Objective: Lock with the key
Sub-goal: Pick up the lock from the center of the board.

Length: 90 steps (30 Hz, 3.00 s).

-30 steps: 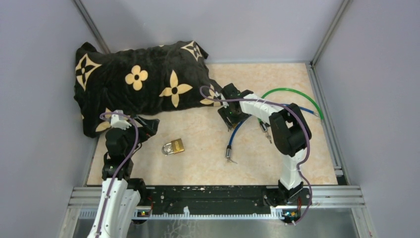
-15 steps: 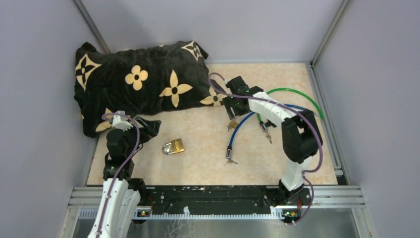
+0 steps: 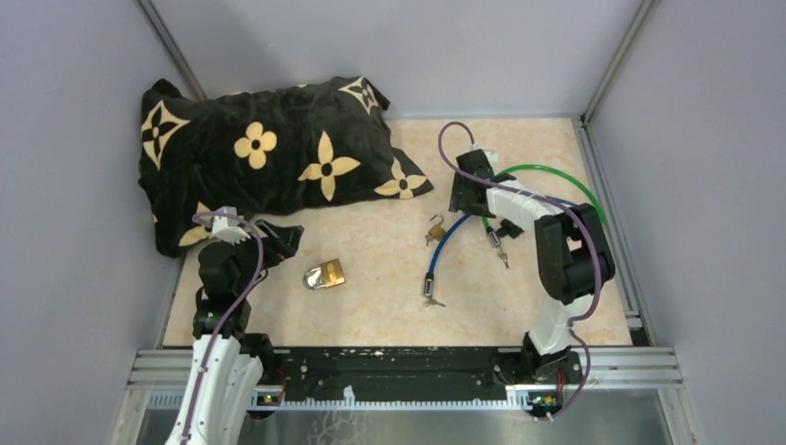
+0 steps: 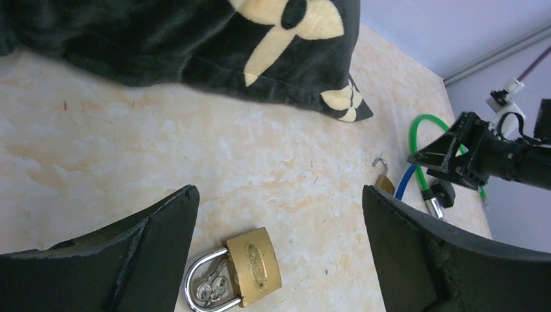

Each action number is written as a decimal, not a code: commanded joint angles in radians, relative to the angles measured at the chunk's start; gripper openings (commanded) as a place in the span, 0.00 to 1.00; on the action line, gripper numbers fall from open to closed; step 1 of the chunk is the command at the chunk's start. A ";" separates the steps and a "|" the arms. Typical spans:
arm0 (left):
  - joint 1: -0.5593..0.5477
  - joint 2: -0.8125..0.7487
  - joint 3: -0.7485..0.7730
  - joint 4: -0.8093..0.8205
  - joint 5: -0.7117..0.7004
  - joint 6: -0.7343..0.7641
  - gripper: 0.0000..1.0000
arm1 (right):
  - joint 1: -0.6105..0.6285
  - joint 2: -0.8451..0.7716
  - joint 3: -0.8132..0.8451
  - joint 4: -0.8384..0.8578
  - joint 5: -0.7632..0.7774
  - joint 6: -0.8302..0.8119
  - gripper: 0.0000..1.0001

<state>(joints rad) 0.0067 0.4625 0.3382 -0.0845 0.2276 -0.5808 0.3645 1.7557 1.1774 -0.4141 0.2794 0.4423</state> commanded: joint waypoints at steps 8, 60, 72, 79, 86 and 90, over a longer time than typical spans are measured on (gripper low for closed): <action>-0.042 0.183 0.356 -0.331 0.403 1.120 0.99 | -0.011 0.068 -0.058 0.155 -0.136 0.129 0.25; -0.551 0.370 0.336 0.330 0.053 0.445 0.47 | 0.911 -0.302 0.229 0.822 0.442 -0.328 0.00; -0.507 0.253 0.321 0.211 0.177 0.411 0.00 | 0.455 -0.542 0.159 0.178 -0.723 -0.379 0.88; -0.490 0.226 0.284 0.242 0.390 0.353 0.00 | 0.218 -0.722 -0.001 0.042 -0.842 -0.514 0.96; -0.473 0.216 0.292 0.230 0.473 0.314 0.00 | 0.175 -0.702 -0.148 0.114 -0.853 -0.582 0.92; -0.467 0.208 0.282 0.243 0.476 0.293 0.00 | 0.175 -0.732 -0.257 0.212 -0.805 -0.538 0.89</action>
<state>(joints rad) -0.4698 0.6960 0.6136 0.0750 0.6590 -0.2489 0.5404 1.0592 0.9833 -0.3119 -0.5217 -0.1028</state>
